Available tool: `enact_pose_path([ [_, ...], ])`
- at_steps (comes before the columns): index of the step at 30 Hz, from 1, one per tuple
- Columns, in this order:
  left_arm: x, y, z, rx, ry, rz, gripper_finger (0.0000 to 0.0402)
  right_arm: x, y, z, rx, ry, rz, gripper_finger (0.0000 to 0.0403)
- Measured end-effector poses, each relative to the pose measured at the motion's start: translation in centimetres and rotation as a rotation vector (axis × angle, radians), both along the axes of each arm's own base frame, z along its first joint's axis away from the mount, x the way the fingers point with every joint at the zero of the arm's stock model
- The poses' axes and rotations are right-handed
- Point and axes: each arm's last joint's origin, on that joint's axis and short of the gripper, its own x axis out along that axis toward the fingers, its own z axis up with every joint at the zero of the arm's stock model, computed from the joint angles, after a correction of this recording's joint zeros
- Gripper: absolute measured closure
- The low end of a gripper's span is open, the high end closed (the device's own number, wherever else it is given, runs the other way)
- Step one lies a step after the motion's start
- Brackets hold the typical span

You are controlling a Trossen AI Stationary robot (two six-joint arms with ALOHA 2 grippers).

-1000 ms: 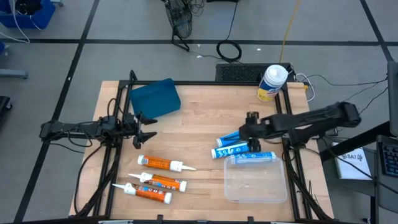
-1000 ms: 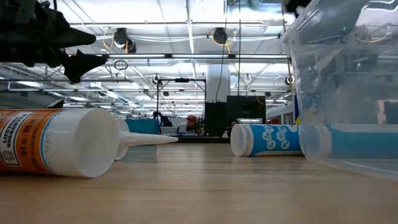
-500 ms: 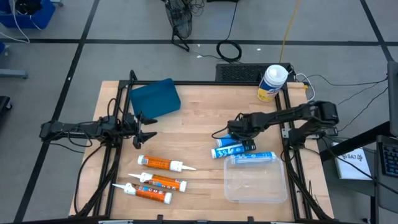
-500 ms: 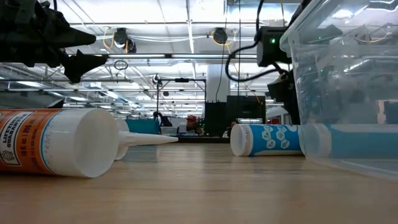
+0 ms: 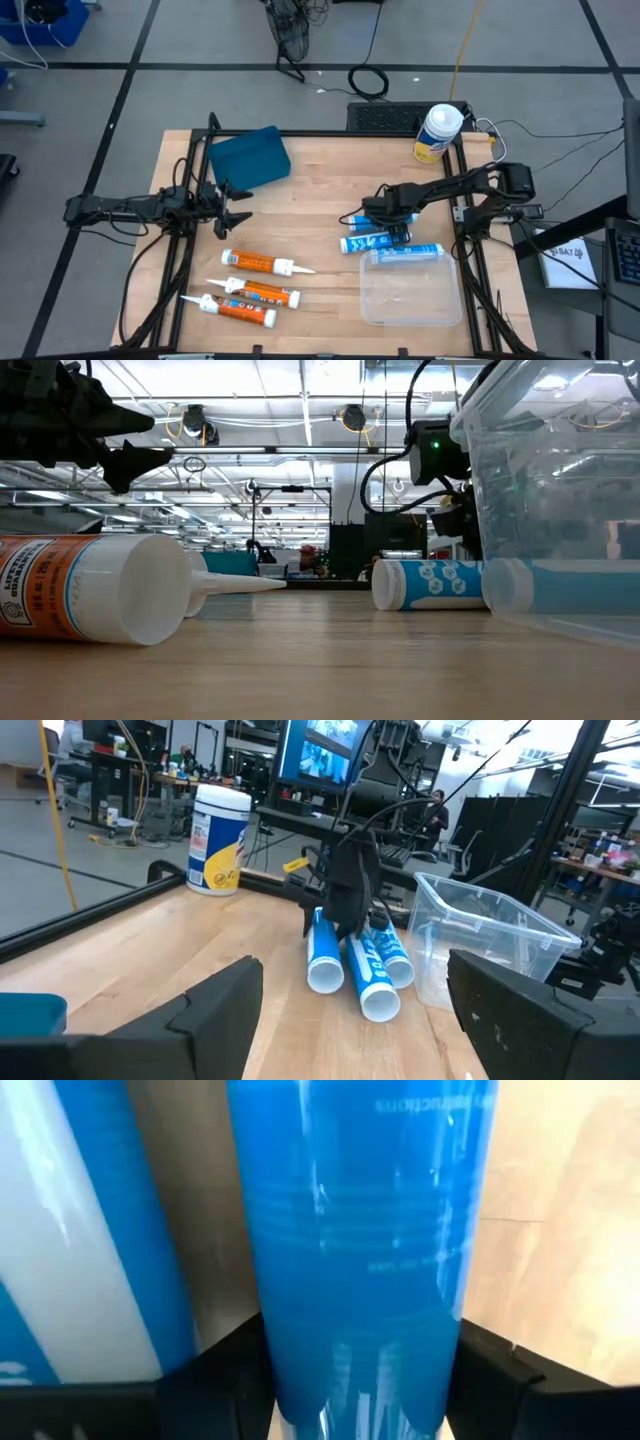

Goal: Pick & place silicon tubes, Sealant and Lysol wipes
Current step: Put the top blue sealant into the blue bin

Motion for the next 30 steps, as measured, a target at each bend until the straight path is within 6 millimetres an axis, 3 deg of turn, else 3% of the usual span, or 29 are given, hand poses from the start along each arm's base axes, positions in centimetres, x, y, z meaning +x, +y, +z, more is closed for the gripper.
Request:
enact_pose_path([
  [8,0.0,0.0,0.0,0.0,0.0,0.0,0.0091,1.1,0.5,9.3,-0.113,-0.417,-0.023,0.0198],
  [13,0.0,0.0,0.0,0.0,0.0,0.0,0.0091,2.2,1.0,13.3,-0.012,-0.826,0.011,0.0198],
  [17,0.0,0.0,0.0,0.0,0.0,0.0,0.0091,3.8,1.5,13.6,0.072,-1.102,0.139,0.0198],
  [22,0.0,0.0,0.0,0.0,-0.001,0.0,0.0091,6.3,1.2,11.9,0.096,-1.364,0.26,0.0198],
  [27,0.0,0.1,0.5,-0.001,-0.048,0.023,0.0091,8.6,1.2,10.3,0.188,-1.502,0.329,0.0198],
  [30,-0.1,0.2,1.0,-0.009,-0.105,0.064,0.0091,9.5,1.0,9.0,0.196,-1.493,0.35,0.0198],
])
